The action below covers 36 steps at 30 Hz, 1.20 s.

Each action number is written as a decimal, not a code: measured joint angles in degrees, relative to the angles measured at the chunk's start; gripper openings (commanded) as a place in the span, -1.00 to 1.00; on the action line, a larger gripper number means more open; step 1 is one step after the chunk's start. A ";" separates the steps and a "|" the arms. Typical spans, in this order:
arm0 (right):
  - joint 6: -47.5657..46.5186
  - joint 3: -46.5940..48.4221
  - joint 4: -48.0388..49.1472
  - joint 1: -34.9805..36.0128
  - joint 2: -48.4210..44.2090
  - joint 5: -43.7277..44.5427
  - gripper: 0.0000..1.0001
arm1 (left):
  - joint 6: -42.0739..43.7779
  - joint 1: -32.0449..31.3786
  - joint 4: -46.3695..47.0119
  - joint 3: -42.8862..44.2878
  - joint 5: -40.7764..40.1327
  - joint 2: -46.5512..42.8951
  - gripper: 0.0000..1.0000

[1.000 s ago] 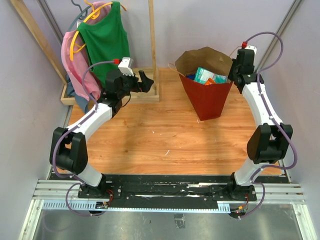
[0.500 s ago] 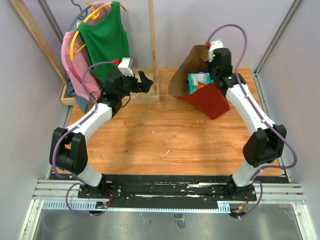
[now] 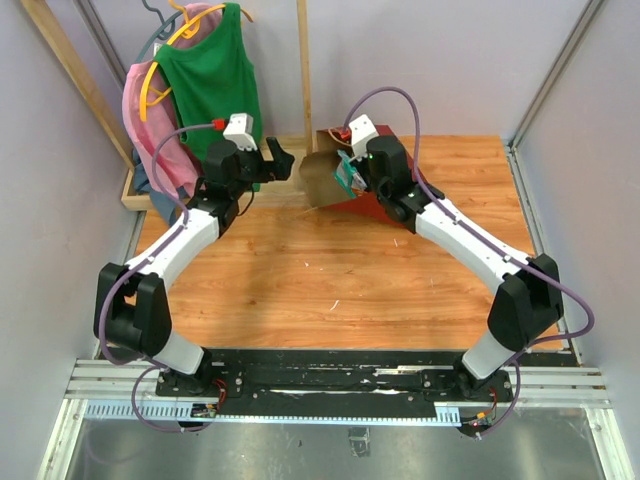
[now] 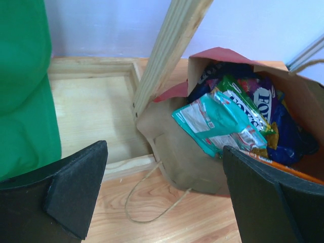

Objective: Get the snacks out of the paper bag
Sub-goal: Adjust the paper bag at the center of the board, then pick up the snack from the paper bag.

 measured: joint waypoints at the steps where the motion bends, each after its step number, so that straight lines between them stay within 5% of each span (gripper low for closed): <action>1: -0.02 -0.76 0.66 0.57 -0.26 0.35 -0.88 | -0.28 0.13 -0.02 -0.20 -0.09 0.00 0.99; 6: 0.66 -1.92 2.12 1.33 -0.37 0.63 -0.81 | -1.57 0.44 -0.02 -0.39 1.55 0.37 0.99; 11: 2.80 -1.92 2.27 1.38 -0.37 0.55 -0.15 | 0.00 -1.64 -1.31 1.92 4.04 4.28 0.97; 16: 4.85 -2.73 2.29 1.53 -0.57 0.24 0.11 | -1.97 -4.09 -2.27 5.16 7.72 10.29 0.87; 23: 8.02 -4.63 2.45 1.55 -2.21 -2.21 0.80 | -7.10 -5.44 -1.01 7.74 10.49 17.33 0.86; 36: 13.55 -8.22 4.33 1.55 -16.09 -8.92 1.00 | -11.96 -9.01 2.95 16.28 10.86 23.06 0.86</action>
